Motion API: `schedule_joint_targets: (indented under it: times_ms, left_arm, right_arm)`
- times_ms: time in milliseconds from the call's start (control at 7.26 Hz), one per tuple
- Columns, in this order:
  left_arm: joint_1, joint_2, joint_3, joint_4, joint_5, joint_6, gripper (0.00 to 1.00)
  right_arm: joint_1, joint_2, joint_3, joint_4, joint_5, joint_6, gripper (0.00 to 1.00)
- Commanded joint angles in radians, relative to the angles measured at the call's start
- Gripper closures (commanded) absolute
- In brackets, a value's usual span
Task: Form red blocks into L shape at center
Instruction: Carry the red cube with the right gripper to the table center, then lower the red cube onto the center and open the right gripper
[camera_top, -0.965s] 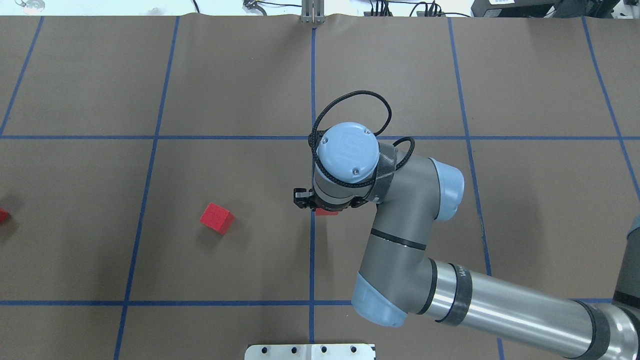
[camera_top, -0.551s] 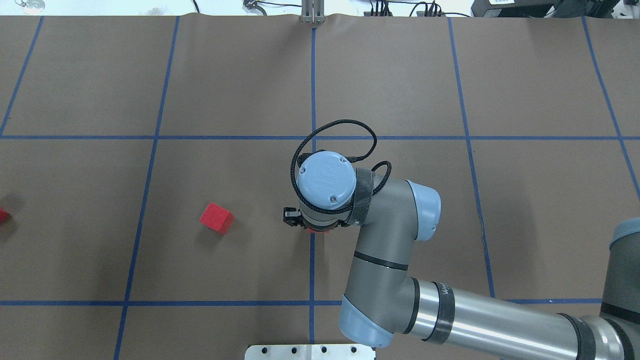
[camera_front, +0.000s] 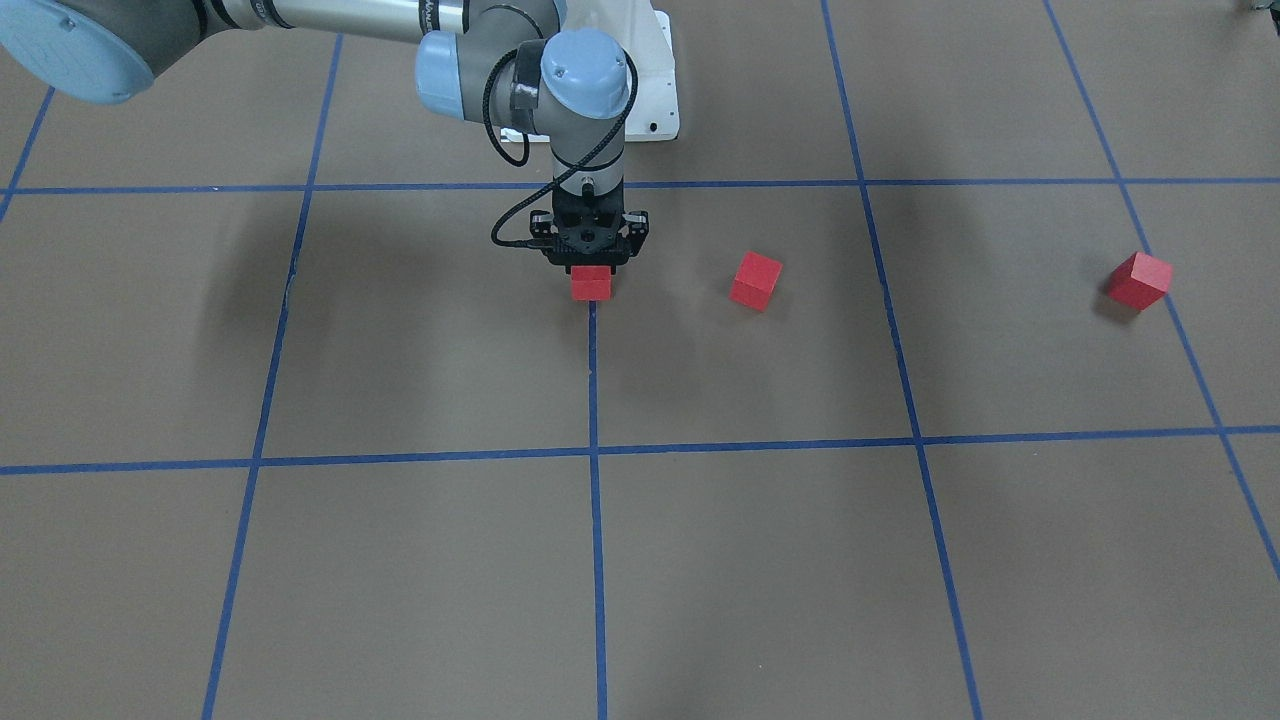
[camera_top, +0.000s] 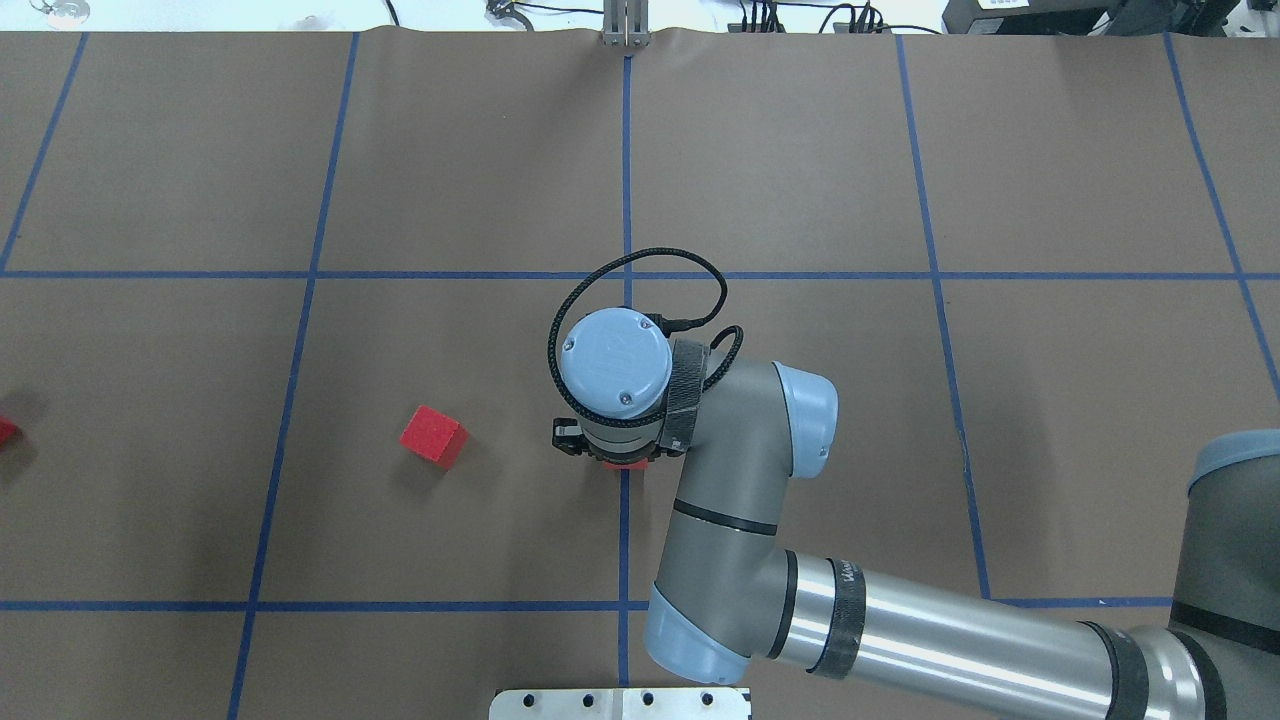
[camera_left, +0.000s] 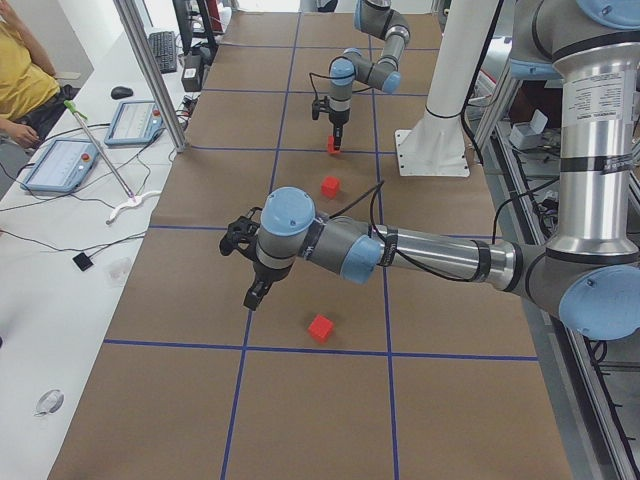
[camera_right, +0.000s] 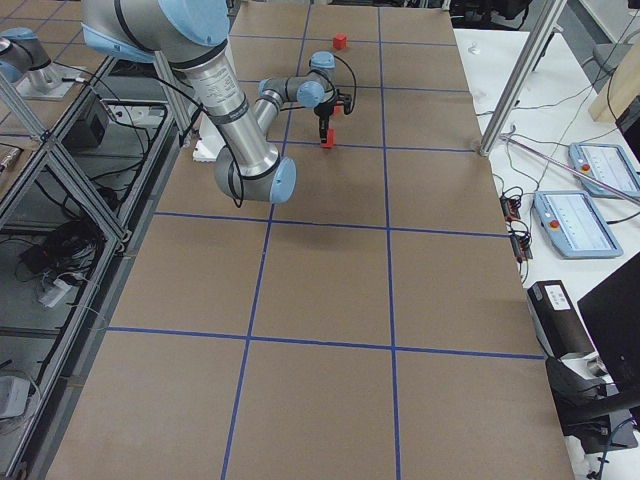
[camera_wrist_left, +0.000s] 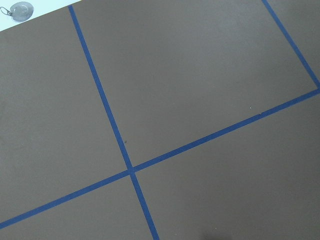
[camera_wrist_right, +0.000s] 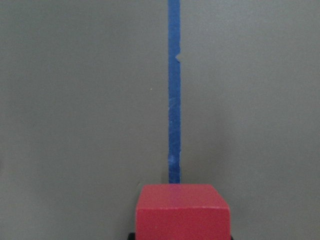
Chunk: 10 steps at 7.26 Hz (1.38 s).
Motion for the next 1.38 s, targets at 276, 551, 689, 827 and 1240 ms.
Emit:
schedule_joint_targets:
  times_ms: [276,551,689,827,1240]
  left_arm:
    - [0.0,0.0,0.004,0.0,0.0,0.0,0.0]
    - [0.0,0.0,0.005,0.0,0.0,0.001,0.0]
    - [0.0,0.0,0.005,0.0,0.0,0.001,0.0]
    - [0.0,0.0,0.005,0.0,0.0,0.0,0.0]
    - [0.002,-0.011,-0.002,0.0,0.0,-0.003,0.0]
  right_arm:
    - [-0.001,0.001,-0.004,0.002,-0.002,-0.013,0.01]
    - [-0.001,0.004,-0.003,0.002,-0.002,-0.015,0.01]
    - [-0.001,0.004,-0.003,0.002,0.0,-0.016,0.01]
    - [-0.001,0.003,0.005,0.002,0.0,-0.022,0.01]
    - [0.094,0.0,0.106,-0.009,0.05,-0.073,0.0]
